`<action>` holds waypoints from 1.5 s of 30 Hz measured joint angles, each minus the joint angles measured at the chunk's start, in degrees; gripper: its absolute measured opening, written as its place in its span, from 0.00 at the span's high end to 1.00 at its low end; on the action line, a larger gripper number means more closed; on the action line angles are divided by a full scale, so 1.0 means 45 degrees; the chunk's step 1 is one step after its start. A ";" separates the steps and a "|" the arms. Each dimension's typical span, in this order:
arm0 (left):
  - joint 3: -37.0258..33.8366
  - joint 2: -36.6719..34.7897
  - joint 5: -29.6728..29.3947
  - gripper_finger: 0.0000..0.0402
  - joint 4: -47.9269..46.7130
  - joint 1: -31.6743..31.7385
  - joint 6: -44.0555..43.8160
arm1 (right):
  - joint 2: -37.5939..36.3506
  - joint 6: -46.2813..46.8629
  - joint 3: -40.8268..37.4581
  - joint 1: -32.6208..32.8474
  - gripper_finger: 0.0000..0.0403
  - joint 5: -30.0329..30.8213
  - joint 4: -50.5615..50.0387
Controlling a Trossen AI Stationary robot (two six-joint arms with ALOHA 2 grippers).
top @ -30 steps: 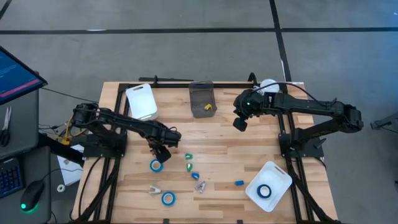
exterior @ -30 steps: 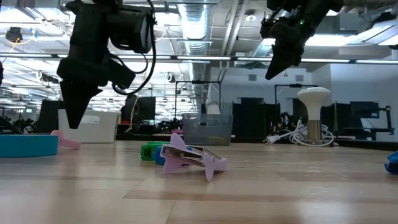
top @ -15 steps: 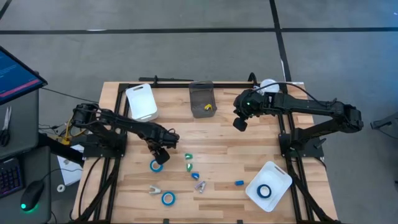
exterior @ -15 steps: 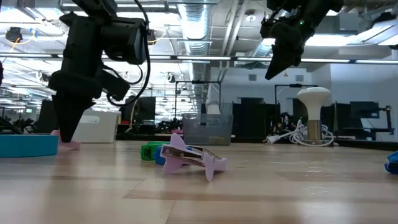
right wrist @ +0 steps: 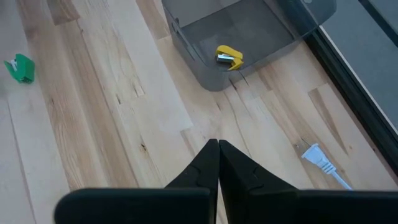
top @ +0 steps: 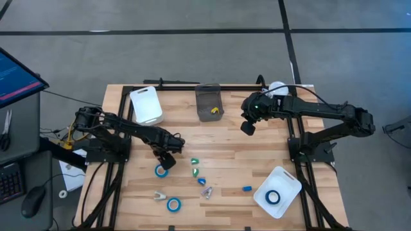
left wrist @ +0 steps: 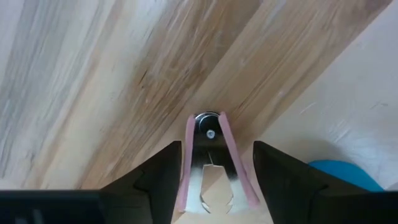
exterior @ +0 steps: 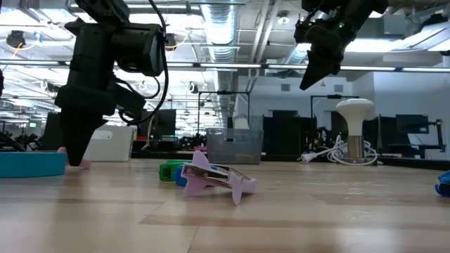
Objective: Pick and place Stapler, Stapler remover, tape
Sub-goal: Put the top pink staple remover into the top white bin
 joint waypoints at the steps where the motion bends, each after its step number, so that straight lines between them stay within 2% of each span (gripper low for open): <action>1: 0.0000 0.0000 -0.0004 0.54 0.0049 0.0000 0.0000 | 0.0000 0.0000 0.0000 -0.0004 1.00 0.0000 0.0004; 11: 0.0000 0.0000 0.0000 0.71 0.0292 0.0000 -0.0004 | 0.0000 -0.0019 0.0000 -0.0004 1.00 0.0004 0.0002; 15: 0.0000 -0.0001 0.0000 0.75 0.0329 0.0000 -0.0004 | 0.0000 -0.0023 0.0000 -0.0002 1.00 0.0005 0.0003; 31: 0.0000 -0.0005 0.0018 0.75 0.0279 0.0113 0.0309 | 0.0000 -0.0024 -0.0005 0.0000 1.00 0.0043 0.0005; 37: 0.0117 -0.0005 0.0189 0.75 -0.0097 0.0806 0.0723 | 0.0000 -0.0024 -0.0005 -0.0002 1.00 0.0073 0.0010; 45: 0.1290 -0.0008 -0.0281 0.75 -0.1302 0.1712 0.2043 | 0.0000 -0.0024 -0.0005 -0.0001 1.00 0.0087 0.0010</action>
